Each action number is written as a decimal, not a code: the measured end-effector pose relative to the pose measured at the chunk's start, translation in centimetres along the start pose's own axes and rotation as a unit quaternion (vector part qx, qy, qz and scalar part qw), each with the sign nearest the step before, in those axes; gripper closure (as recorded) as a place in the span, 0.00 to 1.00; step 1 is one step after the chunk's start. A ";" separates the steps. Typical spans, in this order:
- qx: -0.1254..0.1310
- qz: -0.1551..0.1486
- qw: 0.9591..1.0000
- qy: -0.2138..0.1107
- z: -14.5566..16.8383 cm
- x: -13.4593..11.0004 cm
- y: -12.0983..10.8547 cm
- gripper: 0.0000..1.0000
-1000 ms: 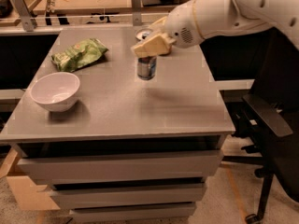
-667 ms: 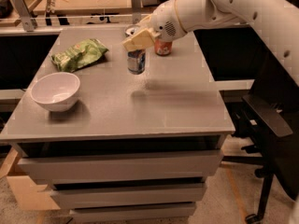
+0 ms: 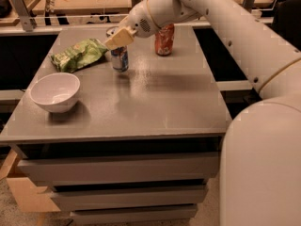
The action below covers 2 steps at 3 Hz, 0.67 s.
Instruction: Move redbull can near green jalapeno chip bag
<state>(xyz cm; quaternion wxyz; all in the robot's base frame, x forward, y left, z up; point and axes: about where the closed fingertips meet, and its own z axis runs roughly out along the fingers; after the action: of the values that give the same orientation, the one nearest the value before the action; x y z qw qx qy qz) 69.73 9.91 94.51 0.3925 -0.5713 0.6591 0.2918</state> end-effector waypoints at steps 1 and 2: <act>-0.010 0.000 1.000 0.005 2.7 -0.1 -2.0 1.00; -0.015 0.004 1.000 0.004 4.5 0.0 -3.7 1.00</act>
Offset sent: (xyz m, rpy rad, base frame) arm 0.0791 0.0393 -0.0235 0.0003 0.0319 0.0160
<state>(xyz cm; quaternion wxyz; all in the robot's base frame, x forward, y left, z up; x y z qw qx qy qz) 74.22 13.01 92.37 0.3797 -0.5755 0.6588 0.3008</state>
